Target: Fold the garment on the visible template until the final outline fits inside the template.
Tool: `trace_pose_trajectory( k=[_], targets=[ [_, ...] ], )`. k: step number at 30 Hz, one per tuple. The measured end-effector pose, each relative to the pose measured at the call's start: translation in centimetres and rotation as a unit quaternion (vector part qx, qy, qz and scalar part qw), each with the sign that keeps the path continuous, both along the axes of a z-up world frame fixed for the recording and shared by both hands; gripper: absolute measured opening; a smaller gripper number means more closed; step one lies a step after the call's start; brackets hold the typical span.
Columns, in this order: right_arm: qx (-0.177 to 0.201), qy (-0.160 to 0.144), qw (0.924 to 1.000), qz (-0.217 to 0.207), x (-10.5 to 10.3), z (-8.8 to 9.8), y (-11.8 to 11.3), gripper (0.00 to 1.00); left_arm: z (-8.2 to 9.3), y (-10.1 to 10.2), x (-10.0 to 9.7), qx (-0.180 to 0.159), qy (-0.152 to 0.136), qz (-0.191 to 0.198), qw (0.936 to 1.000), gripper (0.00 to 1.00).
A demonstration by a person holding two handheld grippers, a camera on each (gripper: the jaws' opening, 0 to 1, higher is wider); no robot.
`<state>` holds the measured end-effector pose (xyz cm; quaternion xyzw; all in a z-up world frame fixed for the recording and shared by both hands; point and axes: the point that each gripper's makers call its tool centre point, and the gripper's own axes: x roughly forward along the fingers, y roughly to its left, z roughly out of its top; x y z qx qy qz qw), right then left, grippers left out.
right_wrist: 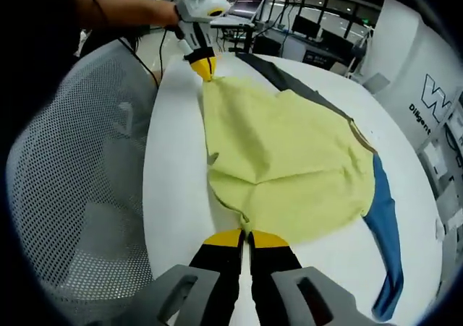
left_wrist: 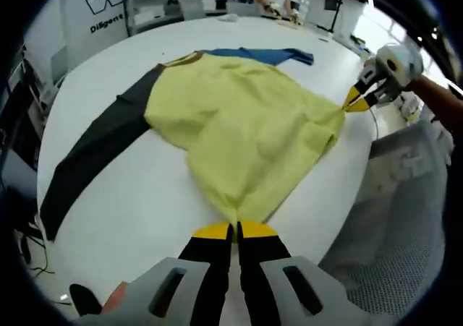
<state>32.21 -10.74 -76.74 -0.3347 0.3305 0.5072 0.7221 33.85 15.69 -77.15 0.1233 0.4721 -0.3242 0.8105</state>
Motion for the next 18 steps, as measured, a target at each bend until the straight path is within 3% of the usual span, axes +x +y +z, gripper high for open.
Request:
trace_pose_trajectory(
  k=[8,14,18],
  targets=[
    [-0.027,0.011,0.9995,0.015,-0.9,-1.1,-1.3,0.0,-1.8,1.2,-2.1,0.019,0.032,-0.002,0.9993,0.0],
    [-0.088,0.019,0.9951,0.042,-1.9,-2.6,-3.4,0.0,-2.8,2.5,-2.9,0.037,0.044,0.003,0.9983,0.0],
    [-0.104,0.036,0.9925,0.055,-2.8,-3.2,-4.2,0.0,-3.0,2.9,-3.4,0.043,0.047,0.0,0.998,0.0]
  ],
)
